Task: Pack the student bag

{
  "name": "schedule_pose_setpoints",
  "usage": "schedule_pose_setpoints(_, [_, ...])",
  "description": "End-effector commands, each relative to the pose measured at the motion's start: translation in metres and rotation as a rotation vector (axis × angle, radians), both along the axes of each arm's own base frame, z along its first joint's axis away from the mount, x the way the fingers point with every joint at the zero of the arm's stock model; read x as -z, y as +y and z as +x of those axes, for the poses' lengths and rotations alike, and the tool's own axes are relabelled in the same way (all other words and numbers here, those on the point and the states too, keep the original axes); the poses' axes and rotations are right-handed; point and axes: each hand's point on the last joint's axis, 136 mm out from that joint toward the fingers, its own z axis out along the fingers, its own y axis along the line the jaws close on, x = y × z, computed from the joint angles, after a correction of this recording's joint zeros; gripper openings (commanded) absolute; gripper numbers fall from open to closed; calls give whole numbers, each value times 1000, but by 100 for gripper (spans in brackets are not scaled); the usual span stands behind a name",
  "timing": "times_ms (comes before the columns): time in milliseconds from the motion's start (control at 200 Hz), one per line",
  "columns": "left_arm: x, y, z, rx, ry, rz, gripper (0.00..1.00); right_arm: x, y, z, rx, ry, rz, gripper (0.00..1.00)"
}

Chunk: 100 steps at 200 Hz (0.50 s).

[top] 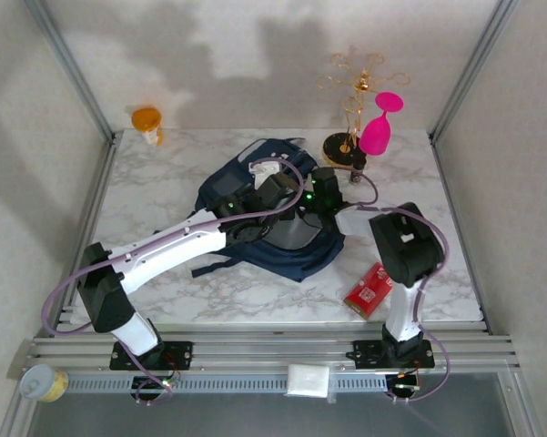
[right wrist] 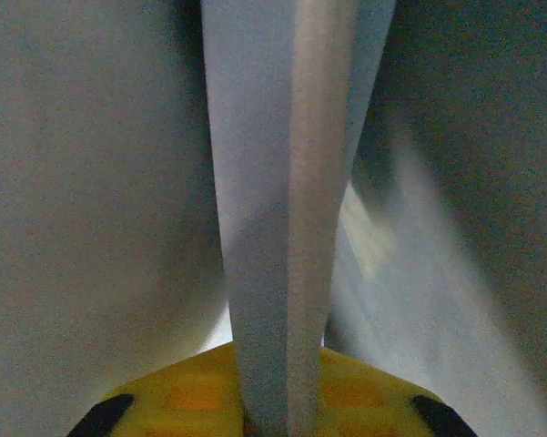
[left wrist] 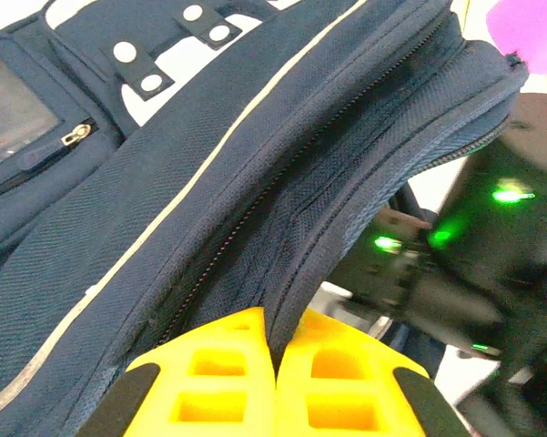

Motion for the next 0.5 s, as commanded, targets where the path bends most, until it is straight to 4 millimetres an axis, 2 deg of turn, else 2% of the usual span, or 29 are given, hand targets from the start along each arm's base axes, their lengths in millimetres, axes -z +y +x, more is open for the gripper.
schedule_pose_setpoints(0, [-64,11,12,-118,-101,-212,0,-34,28,27,37,-152,54,24])
schedule_pose_setpoints(90, [-66,25,21,-149,-113,-247,0,-19,34,21,23,-117,39,39])
schedule_pose_setpoints(185, [-68,36,25,-173,-134,-270,0,-16,30,12,12,-121,-9,51])
schedule_pose_setpoints(405, [-61,57,35,-244,-138,-288,0,-23,-7,-17,53,-137,-155,65])
schedule_pose_setpoints(496, [-59,54,35,-230,-132,-310,0,-32,-20,-26,54,-166,-202,67])
